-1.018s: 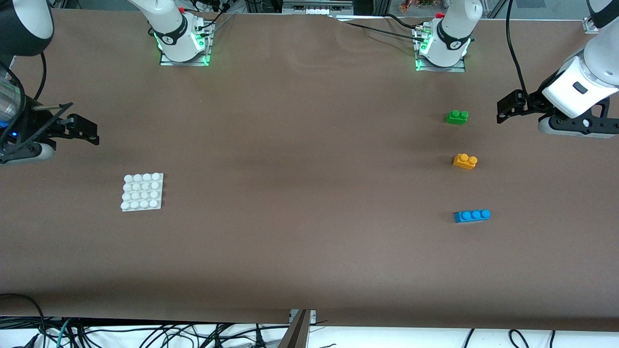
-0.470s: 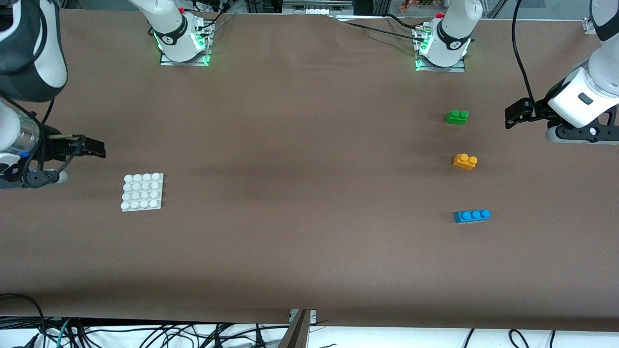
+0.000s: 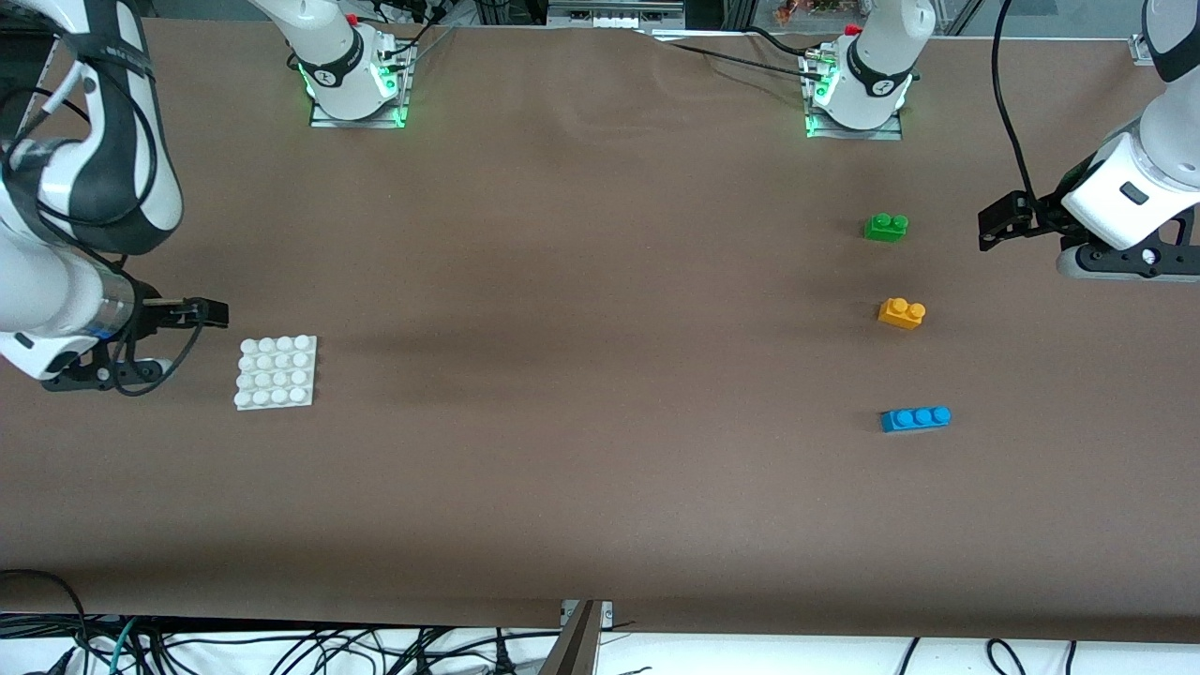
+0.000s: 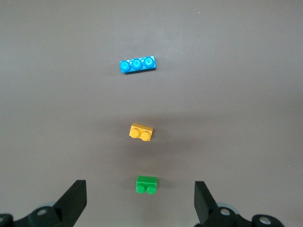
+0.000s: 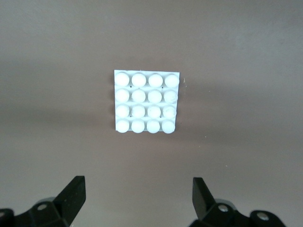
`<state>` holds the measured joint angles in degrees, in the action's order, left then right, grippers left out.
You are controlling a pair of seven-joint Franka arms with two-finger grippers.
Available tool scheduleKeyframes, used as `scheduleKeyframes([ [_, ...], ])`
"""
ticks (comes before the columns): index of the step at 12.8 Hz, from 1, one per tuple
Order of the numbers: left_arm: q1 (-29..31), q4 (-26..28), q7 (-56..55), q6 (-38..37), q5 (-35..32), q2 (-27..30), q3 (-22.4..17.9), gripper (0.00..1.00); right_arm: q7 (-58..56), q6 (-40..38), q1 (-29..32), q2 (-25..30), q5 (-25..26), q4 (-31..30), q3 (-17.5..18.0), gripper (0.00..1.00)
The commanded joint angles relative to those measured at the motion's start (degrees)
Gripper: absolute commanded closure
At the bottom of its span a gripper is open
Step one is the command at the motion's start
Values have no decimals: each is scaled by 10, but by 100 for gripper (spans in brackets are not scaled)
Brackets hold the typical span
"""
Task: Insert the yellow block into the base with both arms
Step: 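Reach the right gripper down to the white base plate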
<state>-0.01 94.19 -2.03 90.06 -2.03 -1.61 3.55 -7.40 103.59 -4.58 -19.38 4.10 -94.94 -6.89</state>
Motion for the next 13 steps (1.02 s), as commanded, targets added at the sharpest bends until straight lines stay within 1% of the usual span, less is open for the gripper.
scheduleKeyframes([
  [1, 0, -18, 5, -9, -5, -9, 1, 0, 5, 77, 6, 9, 9, -71, -8, 0],
  [2, 0, -18, 5, -9, -5, -9, 1, 0, 5, 106, 8, 4, 9, -90, -9, 0],
  [3, 1, -18, 5, -9, -5, -9, 1, 0, 5, 121, 8, -7, 9, -96, -11, 0],
  [4, 0, -18, 6, -10, -5, -9, 1, 0, 5, 128, 8, -21, 8, -97, -12, 0],
  [7, 0, -18, 6, -9, -5, -9, 1, 0, 5, 182, 19, -65, 6, -97, -20, 0],
  [9, 0, -18, 6, -9, -5, -9, 1, 0, 6, 197, 19, -80, 2, -97, -20, 0],
  [11, 1, -18, 6, -9, -5, -9, 1, 0, 6, 244, 20, -103, -1, -97, -20, 0],
  [13, 1, -18, 6, -10, -5, -9, 1, 0, 7, 259, 19, -109, -1, -97, -19, 0],
])
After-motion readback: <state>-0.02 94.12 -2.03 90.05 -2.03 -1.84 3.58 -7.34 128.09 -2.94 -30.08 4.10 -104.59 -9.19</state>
